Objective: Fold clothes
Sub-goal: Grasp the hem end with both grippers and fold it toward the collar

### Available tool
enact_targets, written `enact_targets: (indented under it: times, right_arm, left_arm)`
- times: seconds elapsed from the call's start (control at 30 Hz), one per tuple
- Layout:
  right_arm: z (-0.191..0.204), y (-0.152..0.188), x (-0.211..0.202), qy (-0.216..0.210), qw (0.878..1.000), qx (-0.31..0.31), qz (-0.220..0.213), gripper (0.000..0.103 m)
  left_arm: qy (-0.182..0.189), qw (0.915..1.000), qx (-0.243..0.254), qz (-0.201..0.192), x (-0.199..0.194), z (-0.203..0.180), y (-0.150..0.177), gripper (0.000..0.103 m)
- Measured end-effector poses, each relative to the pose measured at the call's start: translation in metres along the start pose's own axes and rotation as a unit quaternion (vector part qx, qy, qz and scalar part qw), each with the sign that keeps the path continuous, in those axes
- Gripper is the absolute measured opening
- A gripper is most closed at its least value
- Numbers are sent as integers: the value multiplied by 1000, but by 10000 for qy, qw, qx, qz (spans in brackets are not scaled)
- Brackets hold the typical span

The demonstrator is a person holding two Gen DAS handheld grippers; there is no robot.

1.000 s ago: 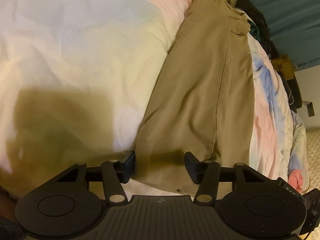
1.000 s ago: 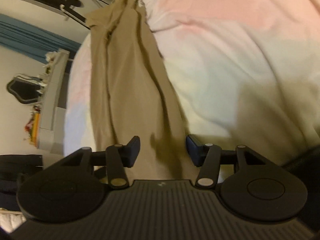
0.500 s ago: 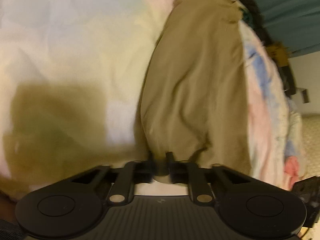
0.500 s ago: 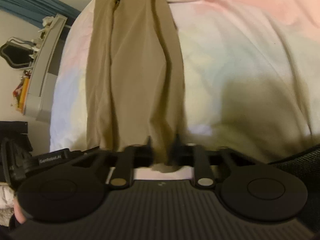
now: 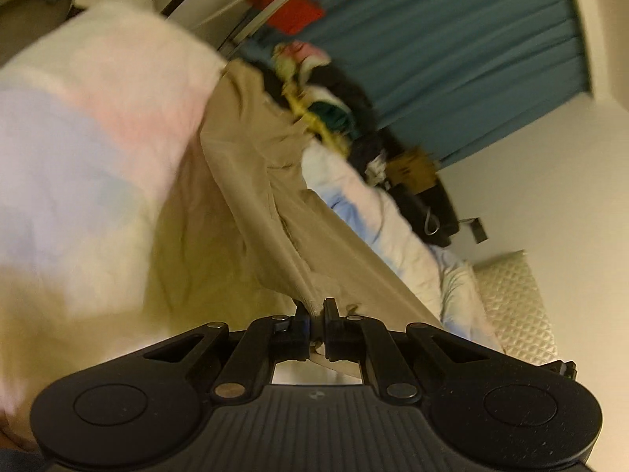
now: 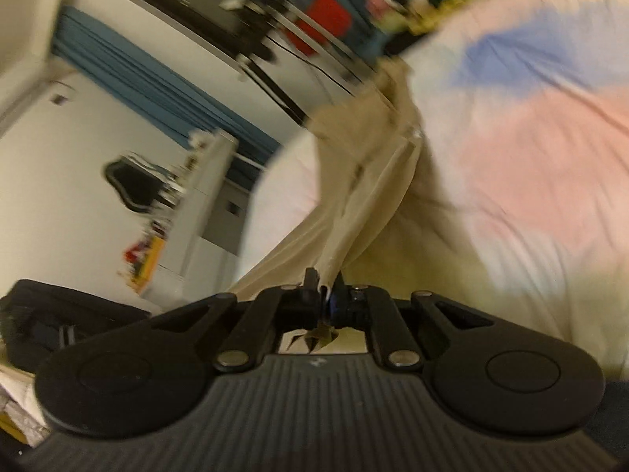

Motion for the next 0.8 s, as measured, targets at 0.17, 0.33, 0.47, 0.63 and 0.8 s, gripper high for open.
enact_targets:
  times: [0.17,0.33,0.47,0.63,0.8]
  right_arm:
    - [4,20,-17,-186,9992,-362,10,8]
    - [-26,61,-34,-125,9997,14,192,8]
    - [-43,64,-32,-122,9992,330,190,8]
    - [-34,10,14,32,9985,525,-128,8]
    - [-29,-53,79,265,9964,639,-488,8]
  left_arm:
    - [11,10000,54,-6,-28,-13,64,6]
    - [11,9995,-199,244,-21,-2,113,6]
    - [43,9990,-276,352,-2,12,101,6]
    - [-158,9996,-226,106,45,20,25,6]
    - [-721,9970,185,-201,101,23,-37,6]
Point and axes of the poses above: each gripper's, at about its wrist camera, not at the fingertips, and x roughly the way its jaws point, z to its left, y to its underside, the point moved 2 cm from there along x, roughly the way its jaws point, and after that the axes turned 10 degrees about x, right-handed, at the moved point
